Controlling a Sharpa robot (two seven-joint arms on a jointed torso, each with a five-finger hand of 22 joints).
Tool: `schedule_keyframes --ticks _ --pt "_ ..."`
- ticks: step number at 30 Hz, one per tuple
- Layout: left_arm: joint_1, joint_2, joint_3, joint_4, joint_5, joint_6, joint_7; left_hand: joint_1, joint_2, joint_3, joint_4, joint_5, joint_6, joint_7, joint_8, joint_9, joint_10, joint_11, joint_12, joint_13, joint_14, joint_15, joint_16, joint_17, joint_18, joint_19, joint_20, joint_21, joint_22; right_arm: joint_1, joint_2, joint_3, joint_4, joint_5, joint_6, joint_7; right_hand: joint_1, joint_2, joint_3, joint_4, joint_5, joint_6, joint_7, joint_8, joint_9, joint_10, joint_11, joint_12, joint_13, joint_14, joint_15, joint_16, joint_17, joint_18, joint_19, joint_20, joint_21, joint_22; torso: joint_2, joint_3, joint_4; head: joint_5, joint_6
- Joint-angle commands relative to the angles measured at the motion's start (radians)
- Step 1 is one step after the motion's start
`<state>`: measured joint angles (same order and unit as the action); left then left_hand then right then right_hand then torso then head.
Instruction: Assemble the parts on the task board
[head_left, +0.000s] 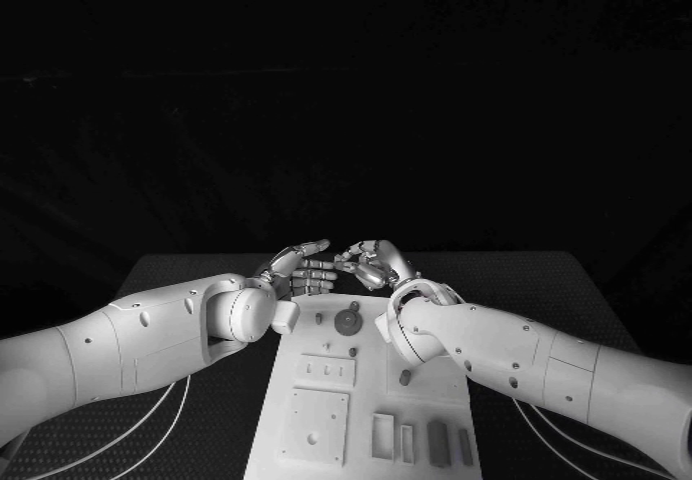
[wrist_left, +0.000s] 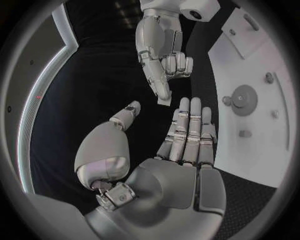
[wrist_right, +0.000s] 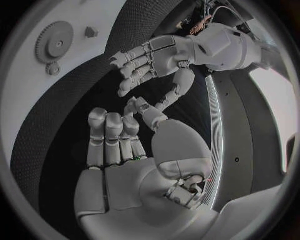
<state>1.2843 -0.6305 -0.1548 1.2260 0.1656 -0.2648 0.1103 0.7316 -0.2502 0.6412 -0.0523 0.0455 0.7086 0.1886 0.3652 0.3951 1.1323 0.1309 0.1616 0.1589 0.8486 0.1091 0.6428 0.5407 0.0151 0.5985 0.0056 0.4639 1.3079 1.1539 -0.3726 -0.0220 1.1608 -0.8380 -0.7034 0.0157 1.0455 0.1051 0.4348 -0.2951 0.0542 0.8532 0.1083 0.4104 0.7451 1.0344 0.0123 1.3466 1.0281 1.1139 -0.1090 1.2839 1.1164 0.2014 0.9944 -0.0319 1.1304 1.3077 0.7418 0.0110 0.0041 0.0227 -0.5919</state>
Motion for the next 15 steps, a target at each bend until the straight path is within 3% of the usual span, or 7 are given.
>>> schedule_keyframes --ticks 1,5,9,11,13,15 --pt "0.000 -0.003 0.001 -0.005 -0.030 0.009 0.008 -0.002 -0.014 0.002 0.014 0.004 -0.010 0.007 0.006 0.002 -0.007 0.002 -0.004 0.000 0.000 0.005 -0.003 0.002 -0.006 -0.002 0.008 0.005 0.022 0.000 -0.014 0.000 0.014 0.061 0.064 0.033 0.011 -0.001 0.005 0.000 -0.005 0.165 -0.035 0.006 0.001 -0.115 -0.042 0.006 0.001 -0.010 -0.018 0.005 0.000 0.060 -0.004 0.000 0.005 0.013 0.000 0.0002 0.0002 0.000 0.000" --pt "0.001 -0.013 0.001 -0.006 -0.063 0.008 0.020 -0.001 -0.017 0.003 0.022 0.004 -0.012 0.011 0.009 0.005 -0.010 0.002 -0.004 0.000 0.000 0.005 -0.002 0.003 -0.005 -0.003 0.008 0.007 0.022 0.000 -0.045 0.001 0.035 0.111 0.112 0.045 0.011 -0.001 0.006 0.000 -0.005 0.165 -0.034 0.005 0.002 -0.115 -0.042 0.005 0.001 -0.010 -0.018 0.004 0.000 0.060 -0.004 0.000 0.005 0.012 0.000 0.0004 0.0001 0.000 -0.001" --pt "0.001 -0.033 0.001 0.015 -0.180 0.015 0.056 0.007 -0.013 0.004 0.021 0.004 -0.013 0.019 0.011 0.007 -0.014 0.004 -0.006 -0.001 0.000 0.005 -0.001 0.004 -0.005 -0.004 0.008 0.008 0.022 0.001 -0.087 0.003 0.048 0.192 0.210 0.072 0.010 -0.002 0.008 0.000 -0.005 0.163 -0.034 0.004 0.003 -0.116 -0.042 0.005 0.001 -0.010 -0.018 0.004 -0.001 0.060 -0.005 0.001 0.004 0.012 0.000 0.0000 -0.0020 -0.002 0.000" --pt "0.001 -0.038 0.001 0.015 -0.185 0.010 0.066 0.012 -0.008 0.003 0.018 0.004 -0.014 0.023 0.013 0.008 -0.017 0.005 -0.007 -0.001 -0.001 0.005 -0.001 0.004 -0.005 -0.004 0.008 0.009 0.022 0.003 -0.107 0.004 0.052 0.226 0.247 0.076 0.010 -0.002 0.008 0.000 -0.005 0.163 -0.034 0.004 0.003 -0.116 -0.041 0.005 0.001 -0.011 -0.018 0.003 -0.001 0.060 -0.005 0.001 0.004 0.012 0.000 -0.0006 -0.0024 -0.003 -0.001" --pt "0.001 -0.042 0.001 0.011 -0.232 0.010 0.084 0.012 -0.008 0.003 0.018 0.004 -0.014 0.023 0.013 0.008 -0.017 0.005 -0.007 -0.001 -0.001 0.005 -0.001 0.004 -0.005 -0.004 0.008 0.009 0.022 0.007 -0.125 0.006 0.050 0.278 0.352 0.079 0.010 -0.002 0.008 0.000 -0.005 0.163 -0.034 0.004 0.003 -0.116 -0.041 0.005 0.001 -0.011 -0.018 0.003 -0.001 0.060 -0.005 0.001 0.004 0.012 0.000 0.0000 -0.0022 -0.003 0.000" --pt "0.001 -0.049 0.001 0.010 -0.347 0.002 0.125 0.012 -0.008 0.003 0.018 0.004 -0.014 0.023 0.013 0.008 -0.017 0.005 -0.007 -0.001 -0.001 0.005 -0.001 0.004 -0.005 -0.004 0.008 0.009 0.022 0.013 -0.144 0.006 0.052 0.317 0.412 0.077 0.010 -0.002 0.008 0.000 -0.005 0.163 -0.034 0.004 0.003 -0.116 -0.041 0.005 0.001 -0.011 -0.018 0.003 -0.001 0.060 -0.005 0.001 0.004 0.012 0.000 0.0009 -0.0013 -0.004 0.002"
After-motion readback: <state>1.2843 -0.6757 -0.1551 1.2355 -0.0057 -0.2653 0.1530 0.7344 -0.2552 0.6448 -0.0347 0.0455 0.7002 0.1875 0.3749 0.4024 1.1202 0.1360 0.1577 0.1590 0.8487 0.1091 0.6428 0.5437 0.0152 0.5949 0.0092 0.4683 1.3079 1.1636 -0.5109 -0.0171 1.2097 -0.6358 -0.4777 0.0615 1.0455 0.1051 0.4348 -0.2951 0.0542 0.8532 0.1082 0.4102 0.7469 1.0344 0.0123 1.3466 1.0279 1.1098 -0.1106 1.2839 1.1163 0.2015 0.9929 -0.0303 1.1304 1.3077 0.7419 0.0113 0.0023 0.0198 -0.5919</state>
